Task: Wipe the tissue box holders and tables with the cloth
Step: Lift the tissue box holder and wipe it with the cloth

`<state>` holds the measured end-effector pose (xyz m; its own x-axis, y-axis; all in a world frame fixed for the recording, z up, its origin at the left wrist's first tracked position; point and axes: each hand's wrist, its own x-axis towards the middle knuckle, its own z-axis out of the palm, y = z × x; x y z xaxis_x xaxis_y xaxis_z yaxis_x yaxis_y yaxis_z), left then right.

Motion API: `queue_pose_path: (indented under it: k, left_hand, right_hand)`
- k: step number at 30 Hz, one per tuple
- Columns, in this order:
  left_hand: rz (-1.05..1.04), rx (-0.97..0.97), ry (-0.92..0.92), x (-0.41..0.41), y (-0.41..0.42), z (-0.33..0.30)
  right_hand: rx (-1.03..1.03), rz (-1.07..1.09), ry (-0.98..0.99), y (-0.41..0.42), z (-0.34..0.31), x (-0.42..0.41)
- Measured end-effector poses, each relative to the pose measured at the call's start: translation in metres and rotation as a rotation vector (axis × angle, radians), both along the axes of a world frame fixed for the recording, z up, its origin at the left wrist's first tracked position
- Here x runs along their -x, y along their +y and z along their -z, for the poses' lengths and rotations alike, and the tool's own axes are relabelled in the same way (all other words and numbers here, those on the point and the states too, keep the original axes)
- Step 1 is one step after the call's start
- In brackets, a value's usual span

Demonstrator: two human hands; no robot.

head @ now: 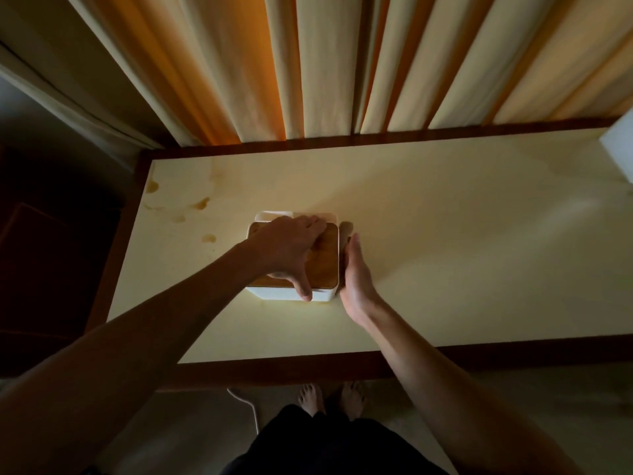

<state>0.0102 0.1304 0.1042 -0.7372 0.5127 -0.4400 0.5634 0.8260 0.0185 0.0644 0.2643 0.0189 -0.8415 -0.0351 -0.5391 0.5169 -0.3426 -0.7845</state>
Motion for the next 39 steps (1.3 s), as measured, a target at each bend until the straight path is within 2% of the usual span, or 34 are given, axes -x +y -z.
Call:
queue_pose_path:
  k: [4,7,10,15,22,27,31,34,39]
  left_hand:
    - [0.015,0.001,0.038,-0.001,-0.001,0.0]
    - [0.0,-0.026,0.02,-0.001,-0.002,0.0]
    - [-0.009,-0.042,0.016,-0.003,-0.002,-0.003]
    - [0.007,-0.066,0.015,-0.005,-0.003,-0.005]
    - [0.066,-0.085,0.075,0.002,-0.008,0.007]
    - [0.068,-0.099,0.091,0.002,-0.009,0.007]
    - [0.057,-0.089,0.077,0.0,-0.008,0.002]
    - [0.052,-0.1,0.061,-0.002,-0.008,0.001]
    - [0.039,-0.125,0.023,0.0,-0.01,0.004]
  right_hand:
    - [0.069,0.025,-0.088,-0.003,0.003,-0.049]
    - [0.164,0.014,-0.083,0.001,-0.013,-0.046]
    - [0.141,0.033,0.035,0.002,-0.031,-0.017]
    - [0.03,0.087,0.02,-0.004,-0.029,0.012]
    - [-0.11,0.073,0.011,-0.012,-0.006,-0.036]
    - [-0.126,0.301,-0.057,-0.01,-0.01,-0.058]
    - [-0.149,0.382,-0.115,-0.009,-0.023,-0.055]
    - [-0.025,0.44,-0.186,-0.002,-0.027,-0.053]
    - [0.466,0.517,-0.216,0.022,-0.024,-0.061]
